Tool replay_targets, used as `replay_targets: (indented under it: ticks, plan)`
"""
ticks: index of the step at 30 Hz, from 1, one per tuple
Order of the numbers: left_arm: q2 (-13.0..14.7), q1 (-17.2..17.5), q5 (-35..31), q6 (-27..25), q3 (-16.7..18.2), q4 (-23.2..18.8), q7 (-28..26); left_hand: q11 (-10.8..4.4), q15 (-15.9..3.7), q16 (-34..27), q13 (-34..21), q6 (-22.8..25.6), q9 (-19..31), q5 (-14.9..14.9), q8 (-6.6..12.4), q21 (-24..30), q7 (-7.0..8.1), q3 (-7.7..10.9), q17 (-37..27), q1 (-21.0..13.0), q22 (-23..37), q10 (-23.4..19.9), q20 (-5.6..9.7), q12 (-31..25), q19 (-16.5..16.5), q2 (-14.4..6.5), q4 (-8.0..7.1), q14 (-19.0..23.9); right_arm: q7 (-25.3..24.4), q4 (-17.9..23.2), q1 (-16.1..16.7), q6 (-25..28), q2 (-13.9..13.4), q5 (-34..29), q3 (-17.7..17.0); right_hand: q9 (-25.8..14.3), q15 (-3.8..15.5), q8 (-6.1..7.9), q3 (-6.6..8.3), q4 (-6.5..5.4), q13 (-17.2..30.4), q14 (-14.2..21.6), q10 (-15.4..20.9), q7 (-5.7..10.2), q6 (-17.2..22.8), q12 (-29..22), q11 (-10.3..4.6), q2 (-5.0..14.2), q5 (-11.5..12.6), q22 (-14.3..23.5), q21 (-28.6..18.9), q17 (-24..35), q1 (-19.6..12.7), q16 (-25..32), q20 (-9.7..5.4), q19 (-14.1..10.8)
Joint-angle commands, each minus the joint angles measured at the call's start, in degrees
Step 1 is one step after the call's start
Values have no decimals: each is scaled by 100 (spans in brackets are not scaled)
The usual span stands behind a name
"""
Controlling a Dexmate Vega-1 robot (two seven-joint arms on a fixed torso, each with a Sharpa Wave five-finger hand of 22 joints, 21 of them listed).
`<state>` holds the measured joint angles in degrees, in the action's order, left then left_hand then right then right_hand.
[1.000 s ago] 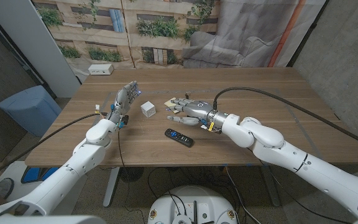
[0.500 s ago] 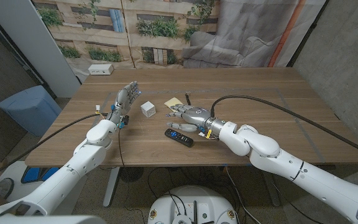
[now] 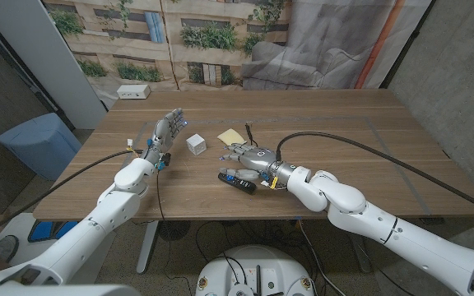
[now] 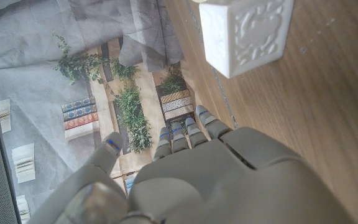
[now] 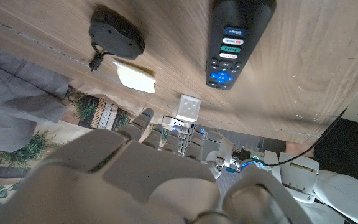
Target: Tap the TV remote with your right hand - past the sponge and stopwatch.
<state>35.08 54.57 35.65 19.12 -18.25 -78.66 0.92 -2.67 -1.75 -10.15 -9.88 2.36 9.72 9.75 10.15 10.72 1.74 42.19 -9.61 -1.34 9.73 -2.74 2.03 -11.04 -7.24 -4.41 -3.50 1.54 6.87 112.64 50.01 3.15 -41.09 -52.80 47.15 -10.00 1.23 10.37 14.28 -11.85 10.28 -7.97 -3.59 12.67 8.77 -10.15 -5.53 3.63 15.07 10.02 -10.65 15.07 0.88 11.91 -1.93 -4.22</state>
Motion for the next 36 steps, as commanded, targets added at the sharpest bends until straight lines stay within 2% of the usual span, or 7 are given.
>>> replay_targets:
  ticks: [1,36]
  plan:
    - [1,-87,-36,-96,-79,40,43,22,-111,-6,-18,61,22,28,22,31,-21,-2,-15,53,10,-27,11,5,-8,-362,-31,23,-29,-72,44,85,56,-77,97,-11,-3,-9,-23,15,6,-72,-36,-2,-30,-17,-30,731,38,18,-45,15,64,22,30,33]
    - [-106,-323,-148,-103,-248,376,146,15,-101,2,-20,83,23,30,26,26,-35,1,-7,37,9,-39,24,6,1,-352,-35,29,-127,-573,-135,2,227,-225,445,-15,-72,12,-54,17,8,-162,-104,1,35,-29,-48,756,97,24,-64,65,55,43,60,74]
